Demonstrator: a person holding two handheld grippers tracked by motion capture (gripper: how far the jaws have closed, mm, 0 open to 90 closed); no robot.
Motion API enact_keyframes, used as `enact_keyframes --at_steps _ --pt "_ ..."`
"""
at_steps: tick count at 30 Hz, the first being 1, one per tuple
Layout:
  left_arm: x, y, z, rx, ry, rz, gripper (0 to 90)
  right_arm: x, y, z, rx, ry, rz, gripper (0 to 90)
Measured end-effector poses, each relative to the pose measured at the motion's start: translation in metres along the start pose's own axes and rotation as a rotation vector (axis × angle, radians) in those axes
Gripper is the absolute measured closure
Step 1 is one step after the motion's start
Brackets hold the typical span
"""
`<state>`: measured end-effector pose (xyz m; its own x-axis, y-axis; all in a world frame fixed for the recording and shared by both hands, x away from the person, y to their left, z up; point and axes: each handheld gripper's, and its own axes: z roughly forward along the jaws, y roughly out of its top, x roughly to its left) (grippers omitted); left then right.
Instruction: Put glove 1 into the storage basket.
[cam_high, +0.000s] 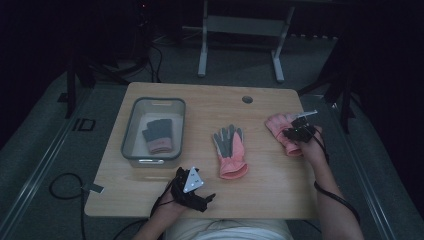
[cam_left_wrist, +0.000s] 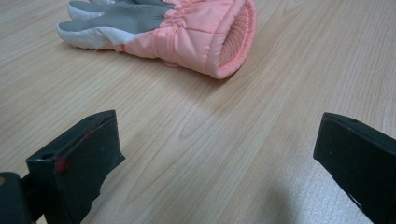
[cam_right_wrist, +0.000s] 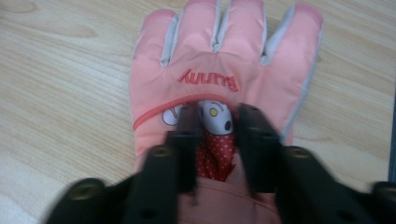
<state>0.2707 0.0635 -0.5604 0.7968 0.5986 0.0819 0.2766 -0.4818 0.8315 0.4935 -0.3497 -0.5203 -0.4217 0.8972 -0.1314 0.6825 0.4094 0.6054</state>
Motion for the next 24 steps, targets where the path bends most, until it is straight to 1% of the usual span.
enact_keyframes --at_steps 1,2,4,6,7,9,11,12,13,14,15,19,21,22,24 --pt "0.000 0.000 0.000 -0.002 0.000 -0.001 0.4 0.002 0.001 -0.001 0.008 -0.015 -0.008 81.2" --pt "0.000 0.000 0.000 -0.002 0.000 -0.002 0.4 0.003 0.003 -0.002 0.017 -0.020 0.000 83.4" --pt "0.000 0.000 0.000 0.002 0.000 -0.001 0.4 0.004 0.006 -0.007 0.017 -0.020 0.035 85.7" --pt "0.000 0.000 0.000 0.000 0.003 -0.001 0.4 0.008 0.009 -0.015 0.005 -0.024 0.067 86.3" --pt "0.001 0.000 0.000 0.003 0.003 0.000 0.4 0.011 0.010 -0.020 -0.001 -0.025 0.093 86.4" --pt "0.002 0.000 0.000 -0.001 0.003 -0.007 0.4 0.020 0.012 -0.034 -0.040 -0.030 0.130 86.5" --pt "0.003 -0.001 0.000 -0.007 0.003 -0.016 0.4 0.030 0.015 -0.050 -0.080 -0.010 0.150 86.5" --pt "0.003 -0.001 0.000 -0.011 0.002 -0.019 0.4 0.035 0.016 -0.058 -0.101 -0.008 0.165 86.5" --pt "0.003 -0.001 0.000 -0.012 0.002 -0.020 0.4 0.040 0.018 -0.069 -0.121 0.004 0.183 86.6" --pt "0.003 0.000 -0.001 -0.012 0.003 -0.020 0.4 0.044 0.018 -0.075 -0.131 0.010 0.192 86.6" --pt "0.003 0.000 -0.001 -0.012 0.003 -0.018 0.4 0.051 0.019 -0.085 -0.153 0.008 0.200 86.6" --pt "0.002 0.000 -0.001 -0.011 0.004 -0.016 0.4 0.072 0.018 -0.110 -0.194 -0.001 0.210 86.6" --pt "0.002 0.000 -0.001 -0.011 0.004 -0.017 0.4 0.083 0.015 -0.116 -0.195 -0.013 0.200 86.6" --pt "0.002 0.000 -0.001 -0.008 0.003 -0.013 0.4 0.088 0.013 -0.118 -0.196 -0.016 0.202 86.6" --pt "0.002 0.000 -0.001 -0.009 0.002 -0.013 0.4 0.095 0.008 -0.119 -0.201 -0.005 0.218 86.5"
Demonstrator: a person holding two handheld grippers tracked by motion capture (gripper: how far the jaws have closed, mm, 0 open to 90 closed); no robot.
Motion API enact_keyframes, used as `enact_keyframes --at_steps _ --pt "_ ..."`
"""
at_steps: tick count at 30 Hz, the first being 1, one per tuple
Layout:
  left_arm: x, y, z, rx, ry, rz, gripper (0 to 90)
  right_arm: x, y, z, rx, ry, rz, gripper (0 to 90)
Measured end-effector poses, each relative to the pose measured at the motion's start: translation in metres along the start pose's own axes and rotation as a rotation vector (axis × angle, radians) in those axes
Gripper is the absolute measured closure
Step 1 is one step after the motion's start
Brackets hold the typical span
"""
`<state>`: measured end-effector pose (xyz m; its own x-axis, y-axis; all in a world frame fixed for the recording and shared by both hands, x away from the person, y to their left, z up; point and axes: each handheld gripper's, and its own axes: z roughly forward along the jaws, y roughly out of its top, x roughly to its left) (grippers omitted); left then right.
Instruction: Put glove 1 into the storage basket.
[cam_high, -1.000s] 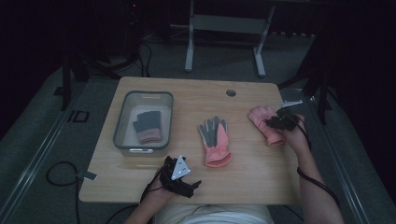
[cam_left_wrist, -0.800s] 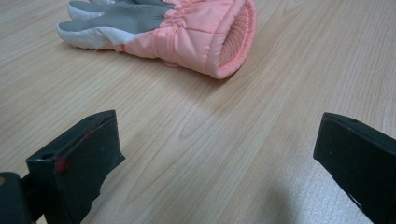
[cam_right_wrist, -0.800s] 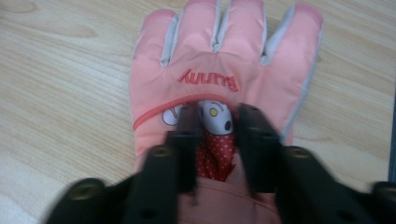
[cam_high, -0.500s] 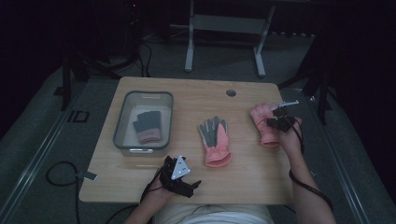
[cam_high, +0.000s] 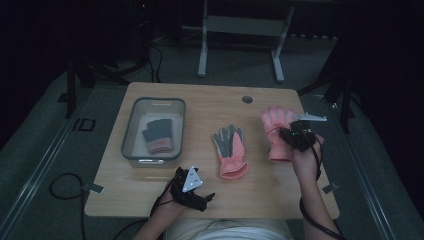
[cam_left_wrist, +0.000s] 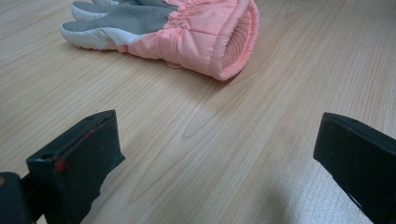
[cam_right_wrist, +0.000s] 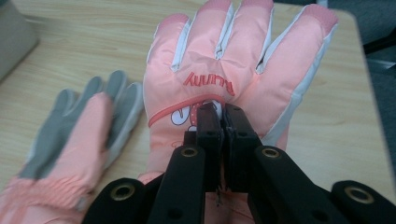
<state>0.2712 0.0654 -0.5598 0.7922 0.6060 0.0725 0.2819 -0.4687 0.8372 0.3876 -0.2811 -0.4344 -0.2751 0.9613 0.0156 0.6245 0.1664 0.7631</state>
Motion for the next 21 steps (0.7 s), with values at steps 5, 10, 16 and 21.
enact_keyframes --at_steps 5,10,16,21 --pt "0.000 0.000 0.000 0.003 0.000 0.005 0.4 0.008 -0.020 0.008 0.017 -0.028 0.030 86.5" --pt "0.001 0.000 0.000 -0.004 0.001 -0.008 0.4 0.006 -0.037 0.027 0.056 -0.050 0.050 86.2" --pt "0.000 0.000 0.000 0.001 0.000 -0.001 0.4 0.000 -0.047 0.045 0.079 -0.056 0.077 85.8" --pt "0.000 0.000 0.000 0.004 0.001 0.004 0.4 -0.004 -0.057 0.059 0.097 -0.054 0.094 85.7"
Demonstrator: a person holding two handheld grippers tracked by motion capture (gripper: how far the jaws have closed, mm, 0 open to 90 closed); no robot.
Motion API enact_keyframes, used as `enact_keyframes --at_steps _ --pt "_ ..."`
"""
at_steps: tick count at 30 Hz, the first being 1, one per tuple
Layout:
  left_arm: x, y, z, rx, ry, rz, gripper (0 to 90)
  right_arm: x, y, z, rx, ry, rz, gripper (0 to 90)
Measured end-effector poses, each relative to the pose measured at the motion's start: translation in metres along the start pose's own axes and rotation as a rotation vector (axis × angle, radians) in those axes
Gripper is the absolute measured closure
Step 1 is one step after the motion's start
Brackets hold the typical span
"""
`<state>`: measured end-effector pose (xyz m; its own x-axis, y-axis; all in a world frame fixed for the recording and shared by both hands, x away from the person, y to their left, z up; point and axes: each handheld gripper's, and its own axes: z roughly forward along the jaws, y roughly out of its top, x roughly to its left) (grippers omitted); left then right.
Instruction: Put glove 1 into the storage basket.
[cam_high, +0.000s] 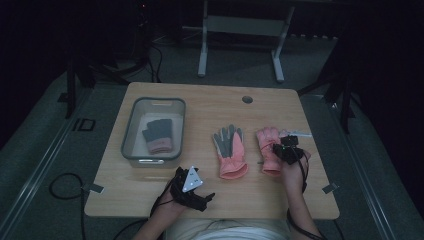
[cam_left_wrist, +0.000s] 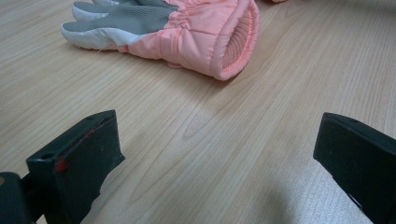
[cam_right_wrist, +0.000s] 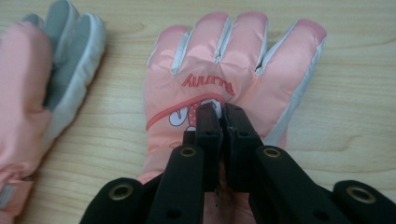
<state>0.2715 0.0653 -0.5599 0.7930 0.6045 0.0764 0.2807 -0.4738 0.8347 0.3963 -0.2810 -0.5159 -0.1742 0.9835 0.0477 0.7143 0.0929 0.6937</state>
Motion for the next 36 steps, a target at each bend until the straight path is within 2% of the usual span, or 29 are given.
enact_keyframes --at_steps 7,13,15,17,19,21,23,24,27,30,32,36 --pt "0.000 0.000 0.000 0.003 -0.001 0.005 0.4 0.000 -0.003 0.006 0.003 0.006 -0.011 83.4" --pt "0.000 0.000 0.000 0.000 -0.002 -0.001 0.4 -0.001 0.006 0.002 0.007 0.033 -0.073 77.8" --pt "-0.001 0.000 0.000 0.002 -0.001 0.003 0.4 -0.002 0.010 -0.001 0.007 0.045 -0.115 73.6" --pt "-0.001 0.000 0.000 0.001 -0.001 0.006 0.4 -0.002 0.014 -0.004 0.015 0.078 -0.166 70.4" --pt "-0.001 0.000 0.000 0.001 0.000 0.005 0.4 -0.002 0.017 -0.008 0.009 0.089 -0.239 67.7" --pt "-0.001 0.000 0.000 0.002 0.003 0.003 0.4 -0.003 0.020 -0.010 -0.004 0.125 -0.316 66.3" --pt "-0.001 0.000 0.000 0.003 0.001 0.004 0.4 -0.003 0.022 -0.012 0.010 0.125 -0.395 66.3" --pt "-0.001 0.000 0.000 0.004 0.002 0.004 0.4 -0.004 0.024 -0.014 0.015 0.145 -0.422 65.6" --pt "-0.001 0.000 0.000 0.006 0.002 0.006 0.4 -0.004 0.024 -0.016 0.038 0.156 -0.455 63.1" --pt "-0.001 0.000 0.001 0.009 0.004 0.007 0.4 -0.005 0.022 -0.016 0.046 0.157 -0.446 63.0" --pt "-0.001 0.000 0.001 0.010 0.004 0.008 0.4 -0.006 0.018 -0.013 0.041 0.135 -0.435 63.3" --pt "-0.002 0.000 0.000 0.009 0.002 0.007 0.4 -0.005 0.012 -0.006 0.049 0.123 -0.433 63.4"
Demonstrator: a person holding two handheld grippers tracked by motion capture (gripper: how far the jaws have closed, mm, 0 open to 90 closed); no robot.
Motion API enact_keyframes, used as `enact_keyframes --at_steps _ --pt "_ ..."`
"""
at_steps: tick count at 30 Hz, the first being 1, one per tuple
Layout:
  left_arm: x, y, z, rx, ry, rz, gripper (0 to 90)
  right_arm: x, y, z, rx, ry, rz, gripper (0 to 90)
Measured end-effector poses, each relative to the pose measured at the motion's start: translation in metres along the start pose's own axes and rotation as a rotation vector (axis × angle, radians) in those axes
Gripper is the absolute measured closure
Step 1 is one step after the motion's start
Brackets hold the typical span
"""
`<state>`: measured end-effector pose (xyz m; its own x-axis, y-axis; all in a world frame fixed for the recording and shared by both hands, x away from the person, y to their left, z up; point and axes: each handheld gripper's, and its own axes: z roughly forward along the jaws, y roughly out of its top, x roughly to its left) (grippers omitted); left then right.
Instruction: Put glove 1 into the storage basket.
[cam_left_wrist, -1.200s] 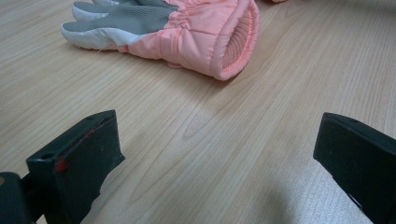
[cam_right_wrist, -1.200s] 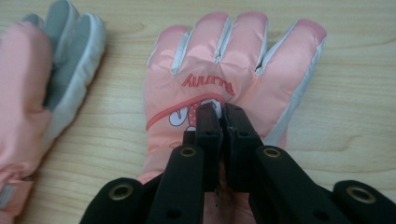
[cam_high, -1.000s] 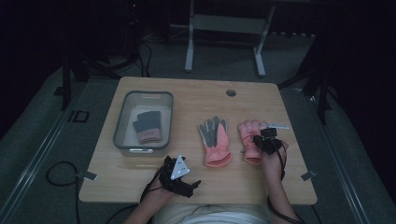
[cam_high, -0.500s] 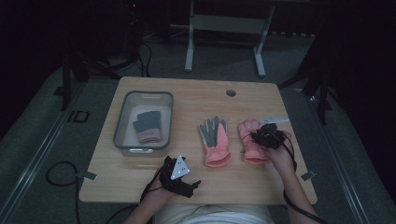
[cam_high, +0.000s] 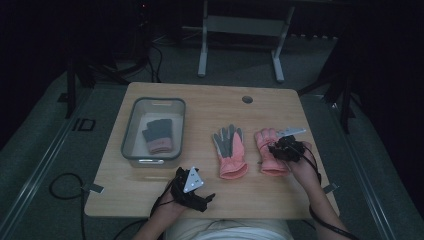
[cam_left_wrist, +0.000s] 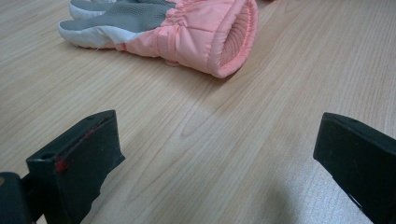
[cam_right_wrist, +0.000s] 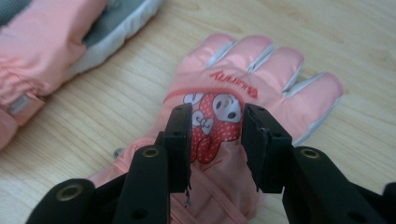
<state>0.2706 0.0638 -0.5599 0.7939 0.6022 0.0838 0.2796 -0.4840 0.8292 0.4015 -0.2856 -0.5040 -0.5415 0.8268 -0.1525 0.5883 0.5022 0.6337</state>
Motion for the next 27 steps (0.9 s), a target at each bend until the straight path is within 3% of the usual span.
enact_keyframes --at_steps 11,15,18,22,24,27 --pt "0.000 0.000 0.000 0.002 -0.002 0.002 0.4 0.000 -0.012 0.019 0.002 -0.032 0.042 72.8" --pt "0.000 0.000 0.001 0.002 -0.001 0.000 0.4 -0.001 -0.013 0.021 0.008 -0.020 0.082 83.5" --pt "0.001 0.000 0.000 0.003 -0.002 -0.001 0.4 0.002 -0.013 0.021 -0.005 -0.040 0.096 86.6" --pt "0.001 0.000 0.001 0.003 -0.001 -0.003 0.4 0.000 -0.008 0.006 -0.047 -0.033 0.165 87.9" --pt "0.001 0.000 0.001 0.002 -0.001 -0.005 0.4 0.000 -0.006 0.002 -0.055 -0.036 0.167 88.0" --pt "0.001 0.000 0.001 0.002 -0.001 -0.005 0.4 0.002 0.012 -0.022 -0.105 -0.037 0.182 88.0"
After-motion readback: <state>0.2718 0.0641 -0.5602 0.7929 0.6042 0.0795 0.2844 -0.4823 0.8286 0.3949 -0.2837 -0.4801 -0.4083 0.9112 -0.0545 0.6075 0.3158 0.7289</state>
